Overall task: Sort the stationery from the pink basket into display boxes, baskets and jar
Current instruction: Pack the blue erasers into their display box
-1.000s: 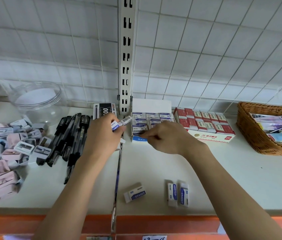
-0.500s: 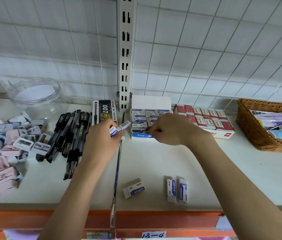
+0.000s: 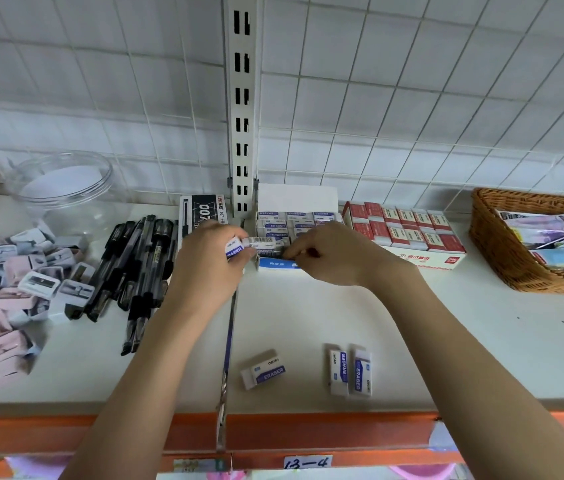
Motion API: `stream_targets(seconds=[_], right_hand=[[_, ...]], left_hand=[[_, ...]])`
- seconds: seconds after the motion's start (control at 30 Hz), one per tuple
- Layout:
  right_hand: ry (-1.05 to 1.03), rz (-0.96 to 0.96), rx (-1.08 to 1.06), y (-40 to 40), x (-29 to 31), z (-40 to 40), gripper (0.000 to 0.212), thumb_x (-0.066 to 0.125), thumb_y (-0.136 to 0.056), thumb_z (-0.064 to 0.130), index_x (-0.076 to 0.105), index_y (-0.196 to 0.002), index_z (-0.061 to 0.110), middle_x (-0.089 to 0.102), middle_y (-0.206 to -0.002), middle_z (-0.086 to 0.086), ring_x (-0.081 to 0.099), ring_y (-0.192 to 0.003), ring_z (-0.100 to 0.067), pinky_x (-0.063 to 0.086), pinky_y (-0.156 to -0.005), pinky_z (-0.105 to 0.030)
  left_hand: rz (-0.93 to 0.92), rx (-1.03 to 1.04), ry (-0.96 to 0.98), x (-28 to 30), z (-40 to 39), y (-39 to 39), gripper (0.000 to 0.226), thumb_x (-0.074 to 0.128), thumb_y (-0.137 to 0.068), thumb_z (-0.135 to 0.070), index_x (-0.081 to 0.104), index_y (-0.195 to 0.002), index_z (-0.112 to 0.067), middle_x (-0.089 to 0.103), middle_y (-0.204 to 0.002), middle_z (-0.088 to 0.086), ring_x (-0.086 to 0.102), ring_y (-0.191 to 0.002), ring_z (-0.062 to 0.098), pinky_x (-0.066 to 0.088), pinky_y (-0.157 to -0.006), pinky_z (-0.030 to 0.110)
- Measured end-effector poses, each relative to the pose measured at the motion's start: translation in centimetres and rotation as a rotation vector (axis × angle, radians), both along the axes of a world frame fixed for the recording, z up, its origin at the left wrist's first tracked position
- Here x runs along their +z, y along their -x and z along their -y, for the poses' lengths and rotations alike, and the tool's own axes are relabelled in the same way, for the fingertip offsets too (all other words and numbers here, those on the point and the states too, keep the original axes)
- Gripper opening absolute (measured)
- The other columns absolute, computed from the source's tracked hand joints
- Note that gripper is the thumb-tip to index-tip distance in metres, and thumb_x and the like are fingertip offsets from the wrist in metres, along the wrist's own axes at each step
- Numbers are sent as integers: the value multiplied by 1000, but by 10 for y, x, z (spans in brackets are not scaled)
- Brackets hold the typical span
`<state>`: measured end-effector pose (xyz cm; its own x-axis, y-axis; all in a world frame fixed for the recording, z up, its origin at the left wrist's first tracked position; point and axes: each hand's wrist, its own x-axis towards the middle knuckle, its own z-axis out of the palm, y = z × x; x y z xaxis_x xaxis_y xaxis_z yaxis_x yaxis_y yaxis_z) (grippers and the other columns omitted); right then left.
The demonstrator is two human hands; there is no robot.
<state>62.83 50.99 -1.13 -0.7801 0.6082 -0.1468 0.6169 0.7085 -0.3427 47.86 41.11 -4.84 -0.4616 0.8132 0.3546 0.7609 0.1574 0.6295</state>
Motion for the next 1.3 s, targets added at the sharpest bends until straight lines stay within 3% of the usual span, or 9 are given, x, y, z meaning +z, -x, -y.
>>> stream_targets(seconds=[0.1, 0.23, 0.37, 0.5, 0.57, 0.8, 0.93, 1.1, 1.3], right_hand=[[-7, -172, -89, -16, 0, -3, 29, 45, -90, 10, 72, -97, 15, 57, -68, 18, 50, -61, -3, 37, -55, -11], [-69, -223, -94, -28, -10, -8, 29, 46, -88, 6, 70, -101, 13, 68, -98, -3, 55, -79, -16, 42, -69, -24], [-124, -264, -84, -30, -17, -9, 30, 47, -87, 4, 70, -105, 11, 56, -93, -2, 57, -89, -22, 41, -77, -25], [-171, -264, -63, -32, -19, -10, 31, 48, -88, 4, 71, -108, 11, 58, -102, -8, 56, -96, -23, 42, -83, -26], [-170, -277, -48, -33, -20, -11, 31, 49, -88, 4, 71, -108, 11, 59, -104, -10, 58, -95, -25, 43, -85, -27], [-167, -322, 1, -37, -23, -8, 30, 50, -85, 2, 73, -103, 10, 62, -98, -11, 60, -84, -27, 47, -78, -30], [-194, -330, 32, -38, -24, -5, 27, 51, -86, 1, 73, -101, 6, 61, -97, -15, 60, -87, -31, 50, -80, -38], [-191, -344, 39, -39, -26, -3, 27, 50, -88, 1, 72, -104, 5, 59, -101, -16, 59, -90, -32, 50, -81, -40], [-163, -343, 21, -43, -27, -2, 29, 49, -89, 1, 71, -108, 6, 58, -105, -14, 58, -94, -29, 48, -84, -34]], left_hand=[[38, -29, 94, 7, -8, -5, 14, 66, -85, -18, 70, -96, -9, 65, -93, 7, 58, -75, 22, 41, -67, 26], [60, -42, 272, 16, -21, -16, 17, 59, -89, -22, 70, -98, -12, 69, -97, 7, 59, -80, 21, 36, -63, 22], [51, -45, 392, 20, -29, -17, 23, 59, -89, -22, 68, -93, -1, 68, -87, 17, 52, -59, 21, 34, -49, 23], [27, -19, 399, 24, -37, -14, 14, 66, -84, -21, 64, -97, -15, 58, -104, 3, 56, -79, 19, 38, -65, 23], [-38, 5, 435, 23, -41, -13, 10, 69, -81, -19, 67, -89, -14, 60, -99, 3, 56, -89, 21, 38, -69, 23], [-126, 95, 549, 24, -52, -13, 16, 71, -72, -10, 67, -87, -12, 65, -86, 5, 63, -78, 25, 47, -63, 28], [-162, -20, 550, 33, -50, -11, 19, 74, -75, -16, 63, -89, -10, 61, -96, 3, 56, -83, 22, 43, -68, 26], [-89, -14, 419, 23, -42, -15, 24, 76, -75, -37, 56, -73, -23, 61, -105, -1, 56, -96, 20, 43, -76, 29], [20, -2, 595, 27, -55, -15, 29, 80, -71, -31, 62, -83, -12, 64, -99, 7, 59, -81, 23, 46, -65, 27]])
